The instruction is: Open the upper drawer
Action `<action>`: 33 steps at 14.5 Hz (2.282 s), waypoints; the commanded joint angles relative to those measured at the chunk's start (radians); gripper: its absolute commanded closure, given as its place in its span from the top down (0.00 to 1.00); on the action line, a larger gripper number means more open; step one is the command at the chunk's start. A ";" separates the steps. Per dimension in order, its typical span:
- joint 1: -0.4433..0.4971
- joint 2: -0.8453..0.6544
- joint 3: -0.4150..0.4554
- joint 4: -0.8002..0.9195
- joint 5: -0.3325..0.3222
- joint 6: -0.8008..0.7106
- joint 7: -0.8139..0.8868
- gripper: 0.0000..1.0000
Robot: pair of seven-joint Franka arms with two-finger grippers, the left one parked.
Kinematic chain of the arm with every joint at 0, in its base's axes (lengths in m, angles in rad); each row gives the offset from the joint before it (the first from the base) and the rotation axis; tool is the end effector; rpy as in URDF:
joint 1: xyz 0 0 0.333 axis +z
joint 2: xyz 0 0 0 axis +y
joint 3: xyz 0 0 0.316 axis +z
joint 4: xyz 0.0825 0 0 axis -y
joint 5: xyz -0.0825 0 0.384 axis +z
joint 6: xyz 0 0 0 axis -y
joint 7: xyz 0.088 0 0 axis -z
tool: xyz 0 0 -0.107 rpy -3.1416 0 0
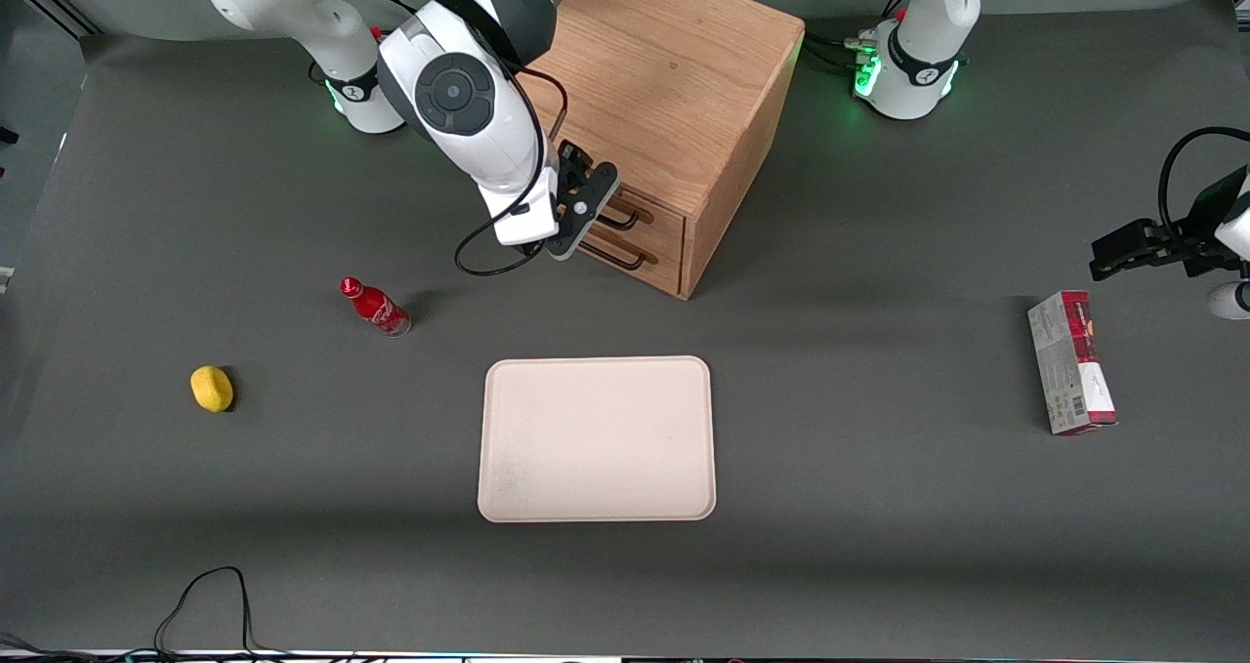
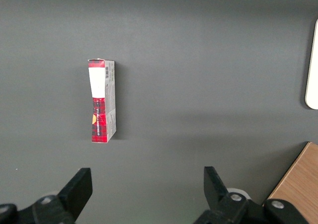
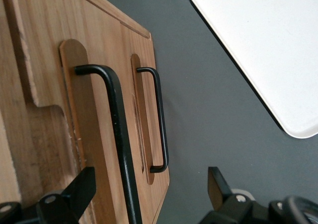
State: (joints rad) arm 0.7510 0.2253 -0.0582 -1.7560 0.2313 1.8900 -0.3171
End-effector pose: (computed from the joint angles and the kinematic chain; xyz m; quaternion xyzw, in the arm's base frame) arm 0.4607 0.4073 0.4322 -0.8888 -0.4447 0.0631 0.0911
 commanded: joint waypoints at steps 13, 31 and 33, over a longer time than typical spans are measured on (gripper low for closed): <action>-0.004 0.029 -0.012 -0.054 -0.007 0.104 -0.051 1.00; -0.099 0.108 -0.015 0.079 -0.037 0.040 -0.122 1.00; -0.125 0.123 -0.015 0.113 -0.033 0.020 -0.146 1.00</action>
State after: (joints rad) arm 0.6540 0.3082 -0.0742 -1.7190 0.1993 1.9553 -0.4197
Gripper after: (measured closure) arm 0.000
